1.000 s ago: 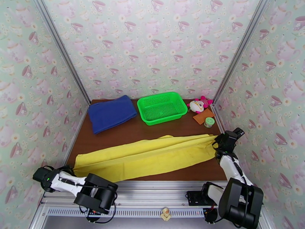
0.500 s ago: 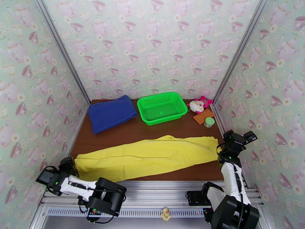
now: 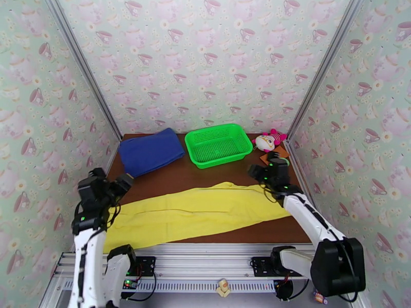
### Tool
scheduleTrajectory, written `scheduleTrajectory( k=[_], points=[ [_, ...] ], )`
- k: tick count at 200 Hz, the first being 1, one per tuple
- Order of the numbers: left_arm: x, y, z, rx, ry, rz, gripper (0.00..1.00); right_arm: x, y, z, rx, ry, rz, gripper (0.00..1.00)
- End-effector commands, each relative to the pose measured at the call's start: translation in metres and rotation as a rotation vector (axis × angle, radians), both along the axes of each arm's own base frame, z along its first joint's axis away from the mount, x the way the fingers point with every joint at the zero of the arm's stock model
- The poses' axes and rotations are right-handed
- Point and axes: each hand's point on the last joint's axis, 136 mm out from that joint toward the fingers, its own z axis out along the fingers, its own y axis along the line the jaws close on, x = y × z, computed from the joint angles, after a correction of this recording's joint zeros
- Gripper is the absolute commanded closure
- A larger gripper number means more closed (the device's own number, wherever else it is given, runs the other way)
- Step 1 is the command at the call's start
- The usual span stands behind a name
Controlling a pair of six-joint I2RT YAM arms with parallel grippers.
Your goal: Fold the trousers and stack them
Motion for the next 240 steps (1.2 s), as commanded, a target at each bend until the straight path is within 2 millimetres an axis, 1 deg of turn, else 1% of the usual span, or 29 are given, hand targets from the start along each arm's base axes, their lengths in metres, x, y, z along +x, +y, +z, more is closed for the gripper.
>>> scheduleTrajectory(
  k=[1, 7, 17, 35, 52, 68, 79, 94, 104, 116, 126, 142, 149, 156, 170, 188, 192, 202, 206, 222, 231, 240],
  points=[
    [-0.022, -0.033, -0.061, 0.142, 0.242, -0.157, 0.43, -0.031, 0.055, -0.035, -0.021, 0.146, 0.17, 0.38],
    [-0.025, -0.037, -0.068, 0.185, 0.267, -0.171, 0.43, -0.037, 0.068, -0.044, -0.026, 0.165, 0.197, 0.38],
    [-0.03, -0.035, -0.08, 0.235, 0.311, -0.147, 0.42, -0.046, 0.088, -0.058, -0.043, 0.198, 0.239, 0.38],
    [-0.038, -0.032, -0.105, 0.221, 0.39, -0.096, 0.42, -0.058, 0.115, -0.086, -0.064, 0.254, 0.28, 0.37],
    [-0.043, -0.024, -0.121, 0.228, 0.463, -0.025, 0.42, -0.064, 0.138, -0.107, -0.054, 0.292, 0.305, 0.38],
    [-0.044, -0.01, -0.129, 0.275, 0.504, 0.061, 0.42, -0.066, 0.158, -0.121, -0.053, 0.318, 0.326, 0.39],
    [-0.044, 0.001, -0.132, 0.311, 0.528, 0.118, 0.41, -0.066, 0.17, -0.123, -0.062, 0.315, 0.337, 0.4],
    [-0.044, 0.013, -0.135, 0.32, 0.553, 0.188, 0.4, -0.062, 0.176, -0.118, -0.057, 0.293, 0.323, 0.4],
    [-0.044, 0.018, -0.139, 0.302, 0.564, 0.22, 0.4, -0.059, 0.176, -0.107, -0.043, 0.264, 0.307, 0.39],
    [-0.043, 0.021, -0.144, 0.266, 0.568, 0.245, 0.4, -0.054, 0.167, -0.089, -0.061, 0.218, 0.271, 0.38],
    [-0.04, 0.022, -0.148, 0.243, 0.569, 0.258, 0.4, -0.049, 0.155, -0.073, -0.094, 0.179, 0.233, 0.36],
    [-0.036, 0.028, -0.153, 0.25, 0.579, 0.286, 0.4, -0.041, 0.125, -0.048, -0.11, 0.137, 0.154, 0.31],
    [-0.034, 0.032, -0.155, 0.256, 0.587, 0.3, 0.4, -0.038, 0.108, -0.037, -0.103, 0.124, 0.108, 0.29],
    [-0.034, 0.036, -0.158, 0.25, 0.595, 0.314, 0.4, -0.033, 0.085, -0.031, -0.091, 0.121, 0.05, 0.26],
    [-0.032, 0.043, -0.168, 0.219, 0.593, 0.341, 0.4, -0.03, 0.033, -0.027, -0.045, 0.138, -0.072, 0.2],
    [-0.025, 0.051, -0.177, 0.152, 0.555, 0.367, 0.41, -0.031, -0.044, -0.027, 0.063, 0.167, -0.252, 0.16],
    [-0.022, 0.053, -0.177, 0.149, 0.541, 0.37, 0.42, -0.032, -0.061, -0.029, 0.083, 0.173, -0.294, 0.16],
    [-0.014, 0.059, -0.176, 0.16, 0.51, 0.376, 0.42, -0.037, -0.1, -0.025, 0.114, 0.164, -0.392, 0.15],
    [-0.011, 0.061, -0.175, 0.167, 0.497, 0.375, 0.42, -0.039, -0.114, -0.025, 0.114, 0.163, -0.431, 0.13],
    [0.007, 0.066, -0.168, 0.187, 0.426, 0.37, 0.43, -0.046, -0.156, -0.022, 0.109, 0.172, -0.536, 0.12],
    [0.014, 0.073, -0.163, 0.222, 0.397, 0.382, 0.43, -0.049, -0.173, -0.024, 0.107, 0.192, -0.582, 0.14],
    [0.017, 0.085, -0.159, 0.257, 0.399, 0.417, 0.43, -0.051, -0.187, -0.026, 0.109, 0.208, -0.625, 0.16]
  ],
)
